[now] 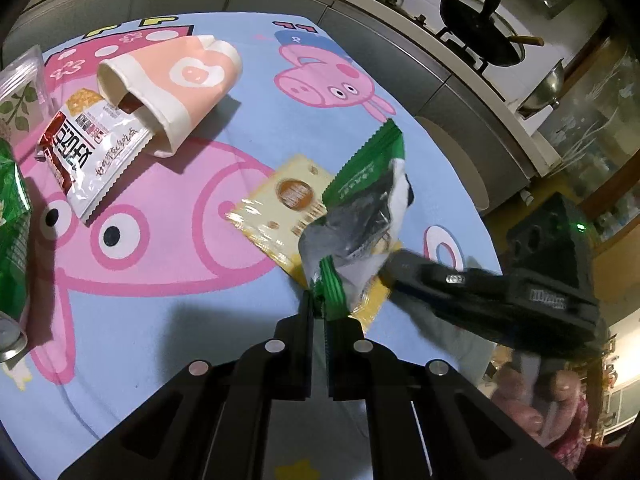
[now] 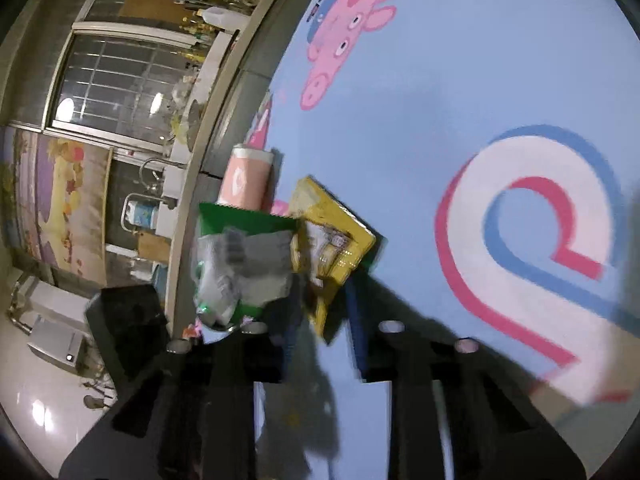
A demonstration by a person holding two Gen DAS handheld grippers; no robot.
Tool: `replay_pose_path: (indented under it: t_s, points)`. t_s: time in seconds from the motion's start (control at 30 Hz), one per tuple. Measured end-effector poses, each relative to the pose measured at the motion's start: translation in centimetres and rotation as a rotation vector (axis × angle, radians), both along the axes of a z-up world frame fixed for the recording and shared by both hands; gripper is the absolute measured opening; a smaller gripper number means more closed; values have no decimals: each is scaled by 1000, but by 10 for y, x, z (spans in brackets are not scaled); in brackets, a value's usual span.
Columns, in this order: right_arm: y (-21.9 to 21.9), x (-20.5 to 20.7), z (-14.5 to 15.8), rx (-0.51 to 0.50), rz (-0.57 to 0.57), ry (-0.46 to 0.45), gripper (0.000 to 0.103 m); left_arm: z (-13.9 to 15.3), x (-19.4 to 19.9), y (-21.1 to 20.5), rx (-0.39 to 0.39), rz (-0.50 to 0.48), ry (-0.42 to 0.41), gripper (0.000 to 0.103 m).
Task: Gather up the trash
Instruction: 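Carry the pouch and snack bag to the wastebasket and open both tools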
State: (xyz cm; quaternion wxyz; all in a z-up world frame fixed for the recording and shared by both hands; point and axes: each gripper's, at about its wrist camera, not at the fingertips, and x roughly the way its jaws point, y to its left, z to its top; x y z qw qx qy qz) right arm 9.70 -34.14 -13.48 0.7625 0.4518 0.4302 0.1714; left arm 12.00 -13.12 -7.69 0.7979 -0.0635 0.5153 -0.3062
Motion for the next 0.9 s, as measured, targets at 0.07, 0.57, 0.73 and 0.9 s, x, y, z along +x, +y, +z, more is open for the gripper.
replay_pose_path:
  t_s: [0.07,0.57,0.73,0.9]
  points:
    - [0,3,-5,23,-4,0,2,0,0,2,-3,-5,-2,5]
    - [-50,-9,35,-108,-138,-139,0,24,3,-17,-22,-28,-43,5]
    - [-99,-19,51,-163,-244,-183,0,31,13,-64,-8,-98,-67,5]
    - [-153,-27,66,-214,-359,-234,0,39,24,-125,-3,-176,-82,5]
